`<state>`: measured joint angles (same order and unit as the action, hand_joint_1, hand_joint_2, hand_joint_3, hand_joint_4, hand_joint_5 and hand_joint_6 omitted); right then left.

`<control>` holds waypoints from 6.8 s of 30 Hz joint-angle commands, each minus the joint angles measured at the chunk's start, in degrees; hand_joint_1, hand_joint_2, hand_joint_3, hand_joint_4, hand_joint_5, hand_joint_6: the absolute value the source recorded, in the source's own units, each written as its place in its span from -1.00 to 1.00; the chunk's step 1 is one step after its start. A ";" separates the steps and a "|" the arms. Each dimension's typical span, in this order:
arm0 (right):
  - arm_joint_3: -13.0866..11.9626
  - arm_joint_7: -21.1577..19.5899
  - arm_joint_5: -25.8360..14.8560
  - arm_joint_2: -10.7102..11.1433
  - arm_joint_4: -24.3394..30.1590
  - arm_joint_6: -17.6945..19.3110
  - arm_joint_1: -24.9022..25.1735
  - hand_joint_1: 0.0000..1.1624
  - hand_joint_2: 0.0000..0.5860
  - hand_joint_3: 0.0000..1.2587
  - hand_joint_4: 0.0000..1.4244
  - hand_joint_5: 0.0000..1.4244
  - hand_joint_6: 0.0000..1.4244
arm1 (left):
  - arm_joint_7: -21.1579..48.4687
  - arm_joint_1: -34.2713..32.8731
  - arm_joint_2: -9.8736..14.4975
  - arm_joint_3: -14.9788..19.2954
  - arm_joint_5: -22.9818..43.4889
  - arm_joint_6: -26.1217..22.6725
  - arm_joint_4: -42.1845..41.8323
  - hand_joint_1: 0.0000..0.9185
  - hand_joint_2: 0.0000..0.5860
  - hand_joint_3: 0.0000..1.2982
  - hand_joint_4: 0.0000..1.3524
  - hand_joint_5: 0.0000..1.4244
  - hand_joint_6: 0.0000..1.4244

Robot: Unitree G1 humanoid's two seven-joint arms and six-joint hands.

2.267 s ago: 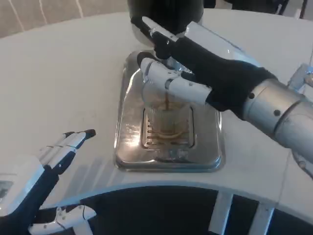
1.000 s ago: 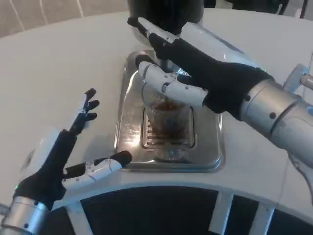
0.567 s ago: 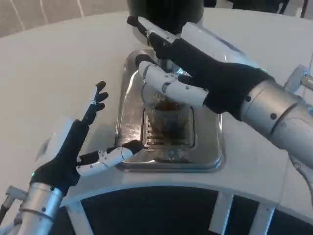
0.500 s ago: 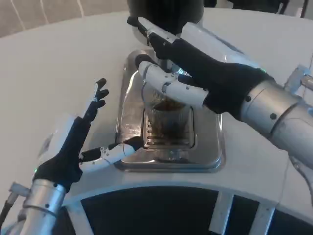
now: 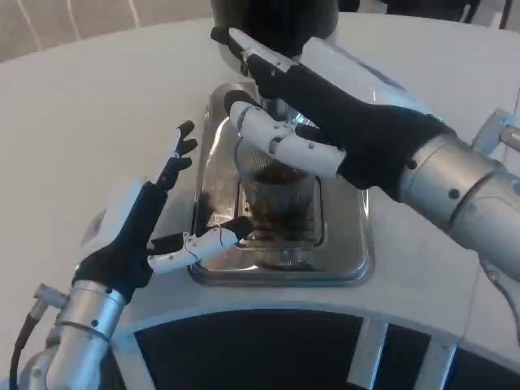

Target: Grasp the cup under the faucet to collect the drink, then remove the cup.

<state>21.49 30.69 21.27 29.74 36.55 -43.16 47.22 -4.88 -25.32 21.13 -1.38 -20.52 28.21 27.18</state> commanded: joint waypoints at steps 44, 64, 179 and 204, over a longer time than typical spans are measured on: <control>-39.31 10.39 1.94 5.49 23.45 7.89 -31.31 -1.00 1.00 -1.00 -1.00 -1.00 -1.00 | 2.16 1.12 0.48 -0.52 1.46 -0.04 -2.59 -0.18 -0.77 -1.00 -1.00 -0.79 -0.82; -48.72 13.69 1.27 -10.33 23.45 32.52 -60.17 -1.00 1.00 -1.00 -1.00 -1.00 -1.00 | 3.09 -3.18 -1.66 -3.18 2.07 -0.08 0.90 -0.17 -0.76 -1.00 -1.00 -0.83 -0.82; -48.01 17.55 8.42 -19.91 23.45 36.00 -63.97 -0.78 0.93 -0.96 -1.00 -1.00 -1.00 | -13.89 -5.13 -5.84 -4.91 -4.50 -3.46 -2.02 0.21 -0.72 0.49 0.72 0.89 -0.05; -44.94 18.82 11.49 -19.22 23.45 32.52 -59.31 -0.87 0.89 -0.97 -1.00 -1.00 -1.00 | -8.87 6.29 -2.67 3.43 3.27 3.21 -12.63 0.22 -0.73 0.48 0.72 0.91 0.04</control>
<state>-23.80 49.01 32.34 9.91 59.15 -10.17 -12.20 -13.99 -20.28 17.98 0.79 -18.91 28.72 17.82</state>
